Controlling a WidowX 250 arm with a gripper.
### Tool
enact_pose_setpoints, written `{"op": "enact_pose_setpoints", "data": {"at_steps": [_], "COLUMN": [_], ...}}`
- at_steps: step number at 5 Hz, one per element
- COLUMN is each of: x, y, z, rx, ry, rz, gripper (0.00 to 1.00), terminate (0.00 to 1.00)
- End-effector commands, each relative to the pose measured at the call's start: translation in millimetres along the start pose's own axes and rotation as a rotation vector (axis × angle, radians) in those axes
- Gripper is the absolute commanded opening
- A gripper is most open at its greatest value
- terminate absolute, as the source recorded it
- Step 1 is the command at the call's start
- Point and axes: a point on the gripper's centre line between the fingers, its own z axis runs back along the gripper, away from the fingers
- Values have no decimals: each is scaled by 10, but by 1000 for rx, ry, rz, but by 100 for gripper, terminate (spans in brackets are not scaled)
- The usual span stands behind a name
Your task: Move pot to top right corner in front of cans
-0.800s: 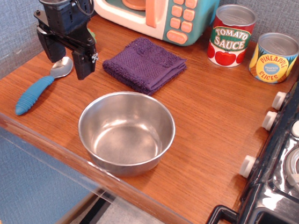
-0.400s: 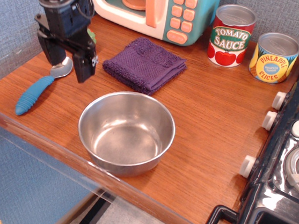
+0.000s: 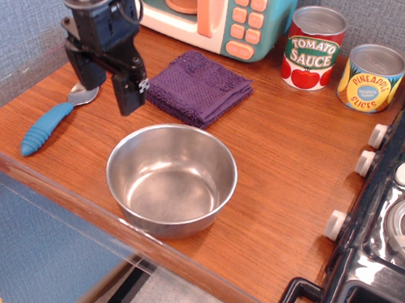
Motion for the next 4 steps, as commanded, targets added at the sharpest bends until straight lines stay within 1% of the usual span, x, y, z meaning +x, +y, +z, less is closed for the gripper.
{"op": "enact_pose_setpoints", "data": {"at_steps": [1, 2, 3, 4], "x": [-19, -152, -221, -260], "y": [-510, -467, -257, -175], "z": [259, -8, -166, -248], "rx": [32, 83, 106, 102], "ry": [-21, 125, 189, 216], "rz": [-89, -18, 70, 103], "gripper": [100, 100, 100, 100], "terminate": [0, 0, 0, 0]}}
